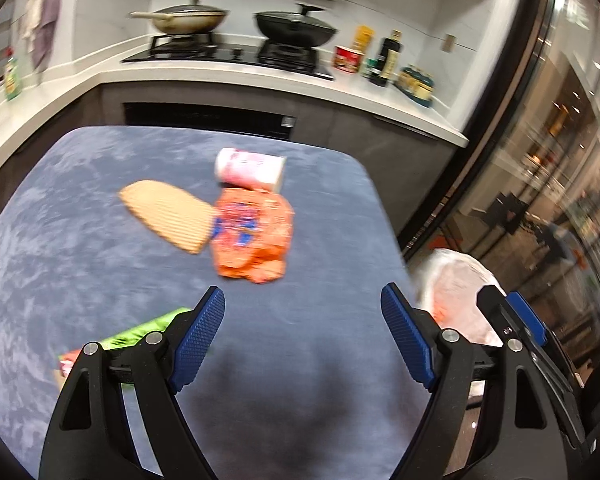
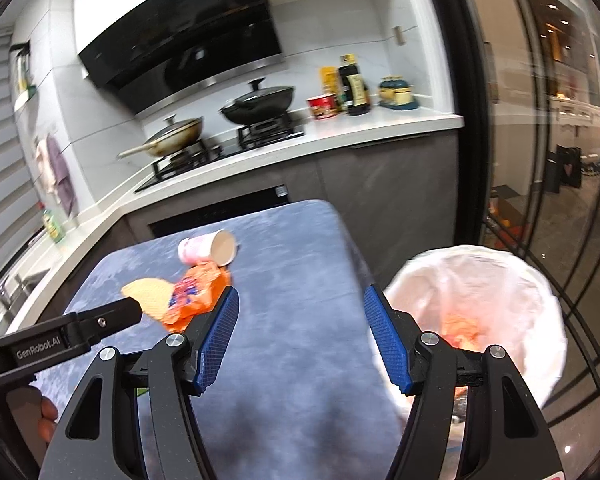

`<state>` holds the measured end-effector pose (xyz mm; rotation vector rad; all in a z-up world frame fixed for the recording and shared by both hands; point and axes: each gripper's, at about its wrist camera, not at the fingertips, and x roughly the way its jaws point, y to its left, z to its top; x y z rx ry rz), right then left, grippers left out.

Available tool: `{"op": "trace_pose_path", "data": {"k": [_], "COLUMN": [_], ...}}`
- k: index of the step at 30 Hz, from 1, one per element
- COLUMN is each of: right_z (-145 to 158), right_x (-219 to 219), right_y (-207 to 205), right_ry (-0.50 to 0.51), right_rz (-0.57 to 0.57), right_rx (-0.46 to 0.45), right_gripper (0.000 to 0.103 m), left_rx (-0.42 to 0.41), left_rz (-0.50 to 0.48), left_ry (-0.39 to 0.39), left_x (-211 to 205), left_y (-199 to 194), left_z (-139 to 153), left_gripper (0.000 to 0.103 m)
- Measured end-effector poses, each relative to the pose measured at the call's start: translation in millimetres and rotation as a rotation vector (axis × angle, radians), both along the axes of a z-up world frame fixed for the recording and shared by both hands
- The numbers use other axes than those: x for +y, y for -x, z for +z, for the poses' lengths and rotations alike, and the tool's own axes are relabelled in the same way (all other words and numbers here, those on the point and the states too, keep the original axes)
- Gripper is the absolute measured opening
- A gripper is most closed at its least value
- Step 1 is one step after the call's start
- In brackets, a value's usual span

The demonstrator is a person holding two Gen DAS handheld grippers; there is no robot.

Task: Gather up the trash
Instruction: 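Move both grippers back over the remaining trash on the table, then grasp the yellow foam net with the left gripper while the right grasps the printed orange bag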

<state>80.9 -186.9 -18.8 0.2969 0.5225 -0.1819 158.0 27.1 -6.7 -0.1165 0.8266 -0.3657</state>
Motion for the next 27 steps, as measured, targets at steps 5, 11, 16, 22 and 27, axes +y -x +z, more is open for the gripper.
{"op": "trace_pose_path", "data": {"k": [5, 11, 16, 22, 27], "right_z": [-6.1, -18.2, -28.7, -45.3, -60.3], "right_x": [29.1, 65.3, 85.2, 98.0, 100.9], "right_y": [-27.0, -63.5, -93.0, -126.8, -147.1], "right_ry": [0.008, 0.017, 0.014, 0.012, 0.006], "right_rz": [0.056, 0.114, 0.149, 0.169, 0.179], "right_rx": [0.024, 0.059, 0.084, 0.118, 0.150], "right_gripper": [0.063, 0.063, 0.063, 0.063, 0.063], "left_rx": [0.012, 0.015, 0.029, 0.068, 0.122], "left_rz": [0.071, 0.150, 0.194, 0.225, 0.233], "left_ry": [0.003, 0.002, 0.002, -0.006, 0.009], "left_x": [40.7, 83.6, 106.6, 118.7, 118.1], "left_y": [-21.6, -51.5, -79.2, -115.8, -141.9], "left_z": [-5.1, -8.7, -15.5, -31.9, -50.4], "left_gripper": [0.077, 0.084, 0.085, 0.086, 0.086]}}
